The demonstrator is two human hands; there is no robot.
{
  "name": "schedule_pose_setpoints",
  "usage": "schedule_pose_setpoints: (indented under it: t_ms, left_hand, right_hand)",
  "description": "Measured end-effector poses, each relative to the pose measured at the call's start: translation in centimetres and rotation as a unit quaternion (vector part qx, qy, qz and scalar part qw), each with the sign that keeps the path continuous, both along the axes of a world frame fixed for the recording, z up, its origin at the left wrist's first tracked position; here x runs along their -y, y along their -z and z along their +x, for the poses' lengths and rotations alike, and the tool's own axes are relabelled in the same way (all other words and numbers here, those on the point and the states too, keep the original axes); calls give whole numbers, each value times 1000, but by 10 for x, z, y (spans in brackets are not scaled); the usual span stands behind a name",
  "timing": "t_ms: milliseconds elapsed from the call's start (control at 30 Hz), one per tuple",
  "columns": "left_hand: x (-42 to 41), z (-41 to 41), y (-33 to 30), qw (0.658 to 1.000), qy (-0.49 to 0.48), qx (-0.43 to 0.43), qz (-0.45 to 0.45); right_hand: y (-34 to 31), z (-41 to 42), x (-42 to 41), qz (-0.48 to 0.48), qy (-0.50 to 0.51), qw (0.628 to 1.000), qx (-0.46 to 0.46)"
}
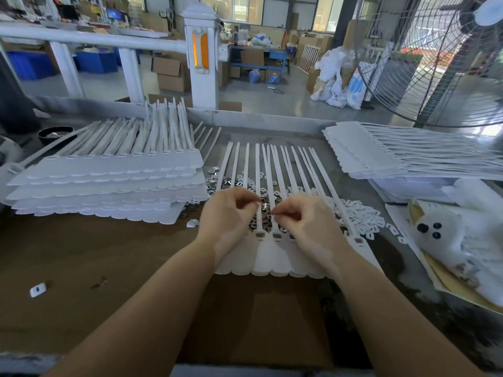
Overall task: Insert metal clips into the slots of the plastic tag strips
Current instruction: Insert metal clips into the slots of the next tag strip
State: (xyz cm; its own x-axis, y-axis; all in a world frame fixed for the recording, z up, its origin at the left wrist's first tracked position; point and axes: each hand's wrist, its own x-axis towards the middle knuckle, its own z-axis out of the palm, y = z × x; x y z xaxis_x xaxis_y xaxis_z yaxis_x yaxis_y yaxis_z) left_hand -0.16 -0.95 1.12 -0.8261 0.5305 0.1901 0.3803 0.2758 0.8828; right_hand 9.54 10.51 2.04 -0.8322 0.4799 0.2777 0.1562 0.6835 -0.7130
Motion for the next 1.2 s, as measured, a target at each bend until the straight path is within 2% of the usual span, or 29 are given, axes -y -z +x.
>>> schedule_pose_setpoints:
  t_ms: [233, 533, 767, 1067, 1200]
  left_hand:
    - [14, -20, 10, 988, -101, -62, -98]
    - [27, -26, 17, 995, -80, -3, -56]
    - [29, -26, 21, 994, -86, -24, -60]
    - [29, -27, 23, 992, -95, -44, -77]
    - [30, -26, 23, 995, -91, -9, -48]
  right_hand:
    - [-3, -7, 12, 0, -42, 997, 64]
    - [-10, -10, 11, -41, -54, 991, 115]
    - [-8, -13, 16, -57, -33, 988, 140]
    - [-6, -14, 19, -80, 14, 988, 128]
    - [-8, -15, 22, -87, 30, 986, 137]
